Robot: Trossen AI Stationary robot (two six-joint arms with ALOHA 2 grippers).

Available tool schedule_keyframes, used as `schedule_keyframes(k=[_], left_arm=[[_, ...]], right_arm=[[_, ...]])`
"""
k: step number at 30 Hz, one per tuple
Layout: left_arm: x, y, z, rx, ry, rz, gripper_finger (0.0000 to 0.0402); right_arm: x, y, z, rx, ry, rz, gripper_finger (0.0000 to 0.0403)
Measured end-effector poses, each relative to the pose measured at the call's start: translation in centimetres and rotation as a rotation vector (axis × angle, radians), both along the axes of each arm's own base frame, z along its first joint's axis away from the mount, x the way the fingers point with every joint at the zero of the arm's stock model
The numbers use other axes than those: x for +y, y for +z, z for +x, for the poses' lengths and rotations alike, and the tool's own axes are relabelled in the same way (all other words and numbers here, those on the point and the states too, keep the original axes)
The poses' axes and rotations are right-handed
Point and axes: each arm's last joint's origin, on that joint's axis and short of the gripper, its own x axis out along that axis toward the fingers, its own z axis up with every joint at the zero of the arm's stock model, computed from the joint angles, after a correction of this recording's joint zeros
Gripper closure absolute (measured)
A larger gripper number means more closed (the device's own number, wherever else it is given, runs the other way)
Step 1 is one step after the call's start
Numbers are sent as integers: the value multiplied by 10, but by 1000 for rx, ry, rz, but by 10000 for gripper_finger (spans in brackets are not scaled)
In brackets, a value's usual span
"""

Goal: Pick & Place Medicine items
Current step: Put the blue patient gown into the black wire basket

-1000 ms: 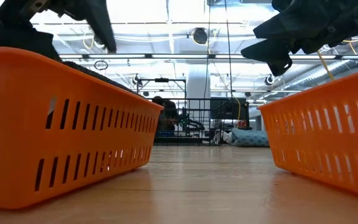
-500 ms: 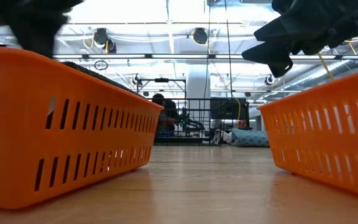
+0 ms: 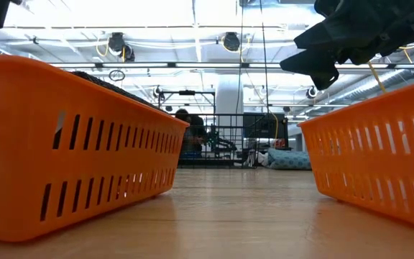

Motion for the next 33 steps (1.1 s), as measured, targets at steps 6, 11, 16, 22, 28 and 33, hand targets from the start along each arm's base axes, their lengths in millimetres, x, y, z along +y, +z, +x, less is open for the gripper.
schedule_keyframes(k=[6,11,16,22,28,33], left_arm=[[-10,-18,9,-18,9,-26,101],[-16,-31,18,-64,10,-21,101],[-19,-30,22,-112,-9,-33,101],[-21,-25,19,-221,-20,45,101],[-13,31,3,-587,-135,275,101],[12,83,-7,-800,-215,568,101]], right_arm=[[0,0,0,0,0,1,206],[0,0,0,1,-2,7,206],[0,0,0,4,-2,6,206],[0,-3,-1,35,-1,-6,206],[0,-5,-1,56,-6,8,206],[-1,-5,-1,50,-8,5,206]])
